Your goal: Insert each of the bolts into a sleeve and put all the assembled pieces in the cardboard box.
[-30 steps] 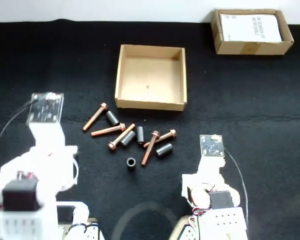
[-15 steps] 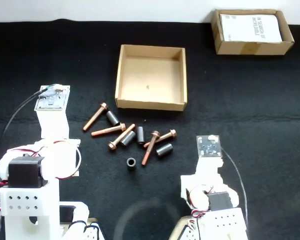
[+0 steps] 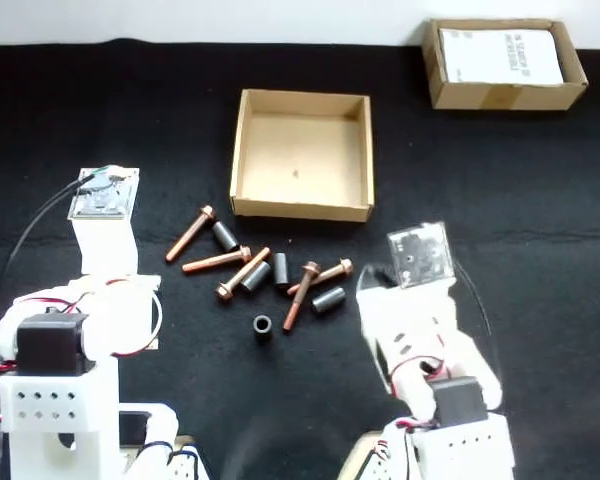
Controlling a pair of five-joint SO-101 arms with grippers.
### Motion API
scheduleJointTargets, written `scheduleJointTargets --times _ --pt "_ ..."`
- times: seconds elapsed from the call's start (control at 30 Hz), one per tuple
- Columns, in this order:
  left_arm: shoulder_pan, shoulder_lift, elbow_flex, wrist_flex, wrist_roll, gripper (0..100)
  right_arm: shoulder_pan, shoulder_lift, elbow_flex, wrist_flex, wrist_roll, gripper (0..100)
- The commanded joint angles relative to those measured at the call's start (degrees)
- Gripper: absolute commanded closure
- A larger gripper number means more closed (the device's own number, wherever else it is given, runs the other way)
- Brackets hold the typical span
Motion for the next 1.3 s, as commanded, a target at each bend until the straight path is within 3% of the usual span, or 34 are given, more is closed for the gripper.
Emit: scheduleJointTargets --times 0.0,0.1,0.37,0.53,0.67,0.9,1.1,1.27 --pt "0.75 0.40 -1.45 -0.44 -0.18 99 -0.04 1.01 -11.03 4.44 3.60 97.6" --pt "1.36 0.13 0.92 -0.44 -0.18 99 -3.74 8.75 -18.68 14.81 2.37 93.9" --pt "3.30 0.57 1.27 1.14 -0.18 98 -13.05 41.27 -51.30 40.31 -12.84 93.0" --pt "3.03 0.66 1.89 1.58 0.09 85 -17.54 56.92 -58.86 49.80 -17.93 92.6" --pt "2.95 0.66 4.62 1.41 0.09 81 -16.13 64.31 -58.95 49.80 -12.22 92.6" --pt "-1.01 0.66 10.07 -4.48 -0.09 81 -10.59 68.79 -58.68 41.98 -17.23 92.9" --pt "-1.80 0.66 13.85 -5.98 -0.09 81 -10.33 71.08 -57.89 36.97 -22.77 92.9" --pt "-1.80 0.66 13.93 -6.77 -0.09 81 -10.33 73.71 -48.92 28.44 -22.95 92.6"
